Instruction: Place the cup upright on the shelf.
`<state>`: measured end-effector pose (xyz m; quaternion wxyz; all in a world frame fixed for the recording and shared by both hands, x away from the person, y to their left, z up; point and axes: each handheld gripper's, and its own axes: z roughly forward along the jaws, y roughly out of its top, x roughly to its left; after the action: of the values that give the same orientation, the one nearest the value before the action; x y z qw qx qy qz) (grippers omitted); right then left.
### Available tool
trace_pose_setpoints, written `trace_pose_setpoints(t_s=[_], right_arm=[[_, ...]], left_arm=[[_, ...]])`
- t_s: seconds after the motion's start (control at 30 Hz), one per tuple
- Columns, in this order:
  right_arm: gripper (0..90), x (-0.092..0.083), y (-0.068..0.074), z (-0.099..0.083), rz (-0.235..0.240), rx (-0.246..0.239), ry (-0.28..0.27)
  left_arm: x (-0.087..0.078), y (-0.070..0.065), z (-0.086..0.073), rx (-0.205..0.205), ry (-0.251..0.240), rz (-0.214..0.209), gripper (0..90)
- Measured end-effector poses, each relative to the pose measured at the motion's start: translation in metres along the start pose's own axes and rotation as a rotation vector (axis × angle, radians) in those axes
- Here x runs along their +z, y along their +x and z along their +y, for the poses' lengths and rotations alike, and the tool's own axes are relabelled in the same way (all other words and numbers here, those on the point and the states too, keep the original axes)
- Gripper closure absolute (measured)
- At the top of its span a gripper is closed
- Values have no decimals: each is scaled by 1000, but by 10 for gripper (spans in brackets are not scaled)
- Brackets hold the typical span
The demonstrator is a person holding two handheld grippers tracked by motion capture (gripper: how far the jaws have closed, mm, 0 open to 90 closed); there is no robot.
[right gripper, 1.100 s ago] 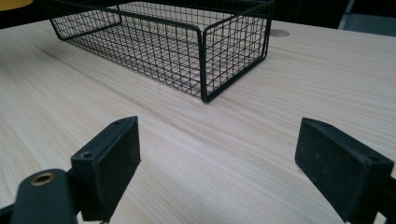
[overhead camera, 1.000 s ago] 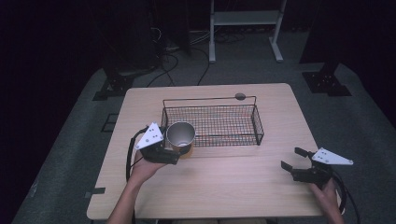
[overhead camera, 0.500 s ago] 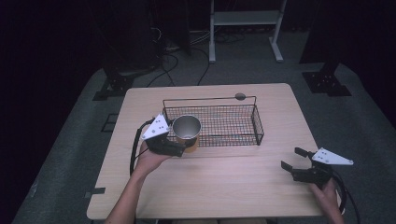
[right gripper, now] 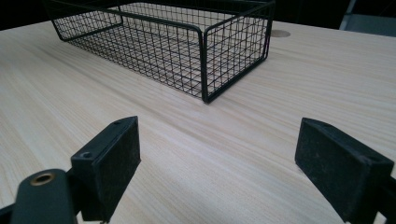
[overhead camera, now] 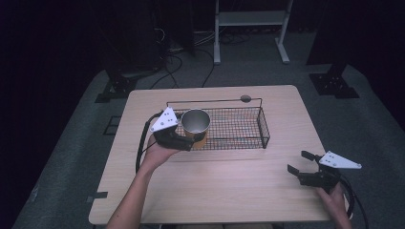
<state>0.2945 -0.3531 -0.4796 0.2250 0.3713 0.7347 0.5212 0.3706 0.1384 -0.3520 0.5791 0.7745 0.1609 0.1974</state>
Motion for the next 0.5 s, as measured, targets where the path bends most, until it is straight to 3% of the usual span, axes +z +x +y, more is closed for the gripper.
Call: trace_pose_setpoints(t_s=[0.5], right_arm=[[132, 0, 0, 0, 1, 1, -1]], left_arm=[[19, 14, 15, 9, 8, -18, 137]])
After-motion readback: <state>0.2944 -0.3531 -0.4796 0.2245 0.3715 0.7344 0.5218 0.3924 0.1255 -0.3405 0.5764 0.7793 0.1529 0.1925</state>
